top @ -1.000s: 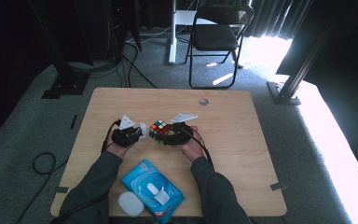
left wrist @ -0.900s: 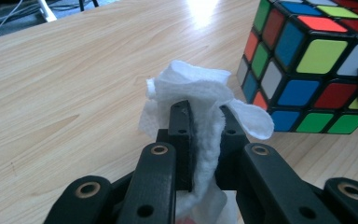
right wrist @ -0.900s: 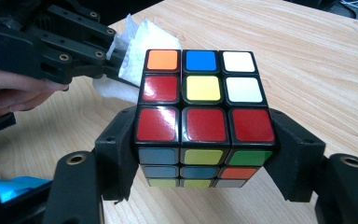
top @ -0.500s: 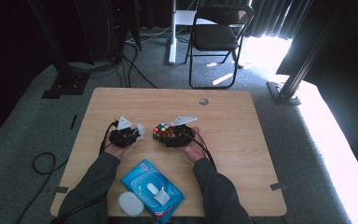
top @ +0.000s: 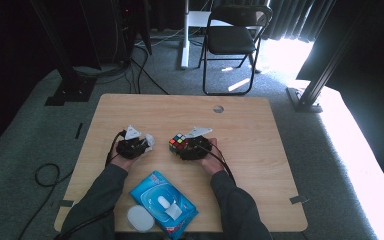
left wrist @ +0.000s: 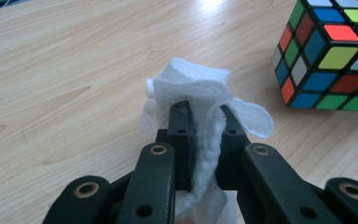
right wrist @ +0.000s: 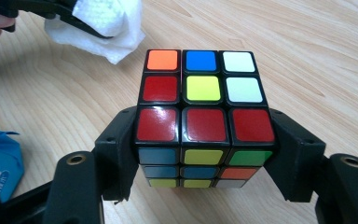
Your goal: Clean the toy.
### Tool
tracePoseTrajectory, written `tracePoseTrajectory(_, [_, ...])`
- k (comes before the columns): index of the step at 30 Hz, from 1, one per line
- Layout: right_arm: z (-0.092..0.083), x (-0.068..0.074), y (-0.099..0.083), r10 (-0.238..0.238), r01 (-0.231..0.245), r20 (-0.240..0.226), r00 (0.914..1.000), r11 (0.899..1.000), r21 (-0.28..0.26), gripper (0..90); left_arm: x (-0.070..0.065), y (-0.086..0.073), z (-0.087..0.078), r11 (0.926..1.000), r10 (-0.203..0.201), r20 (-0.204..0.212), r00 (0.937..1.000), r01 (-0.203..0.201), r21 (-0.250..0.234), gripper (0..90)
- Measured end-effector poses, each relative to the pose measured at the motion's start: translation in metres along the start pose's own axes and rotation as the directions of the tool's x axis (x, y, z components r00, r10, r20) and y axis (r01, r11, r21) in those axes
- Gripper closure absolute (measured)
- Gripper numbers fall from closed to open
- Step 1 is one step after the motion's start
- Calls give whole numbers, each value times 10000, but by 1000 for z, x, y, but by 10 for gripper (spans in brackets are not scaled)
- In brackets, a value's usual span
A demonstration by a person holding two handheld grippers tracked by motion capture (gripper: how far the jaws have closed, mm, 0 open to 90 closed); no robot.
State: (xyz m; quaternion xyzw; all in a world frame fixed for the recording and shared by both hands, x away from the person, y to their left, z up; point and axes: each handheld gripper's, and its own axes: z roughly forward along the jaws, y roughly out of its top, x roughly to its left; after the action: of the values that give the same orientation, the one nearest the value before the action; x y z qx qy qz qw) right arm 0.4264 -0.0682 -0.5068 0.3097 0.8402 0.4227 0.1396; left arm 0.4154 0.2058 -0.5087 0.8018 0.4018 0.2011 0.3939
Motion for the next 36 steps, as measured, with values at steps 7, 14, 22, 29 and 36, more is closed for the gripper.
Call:
tracePoseTrajectory(7, [0, -6, -6, 244, -245, 262, 9994, 9997, 60, 342, 4, -4, -2, 9999, -92, -96, 9999, 93, 67, 795])
tracePoseTrajectory(14, [2, -9, -11, 273, -285, 517, 9983, 9994, 220, 342, 5, -7, -1, 9998, -115, -150, 9998, 118, 160, 784])
tracePoseTrajectory(22, [4, -10, -15, 263, -286, 589, 9979, 9988, 394, 341, 6, -9, 1, 9995, -122, -247, 9996, 129, 304, 759])
tracePoseTrajectory(29, [4, -9, -17, 113, -138, 609, 9981, 9991, 395, 340, 7, -11, 1, 9991, -294, -268, 9992, 302, 294, 666])
tracePoseTrajectory(36, [1, -9, -15, 140, -146, 594, 9981, 9998, 95, 236, 9, -12, 0, 9986, -492, -172, 9986, 496, 189, 579])
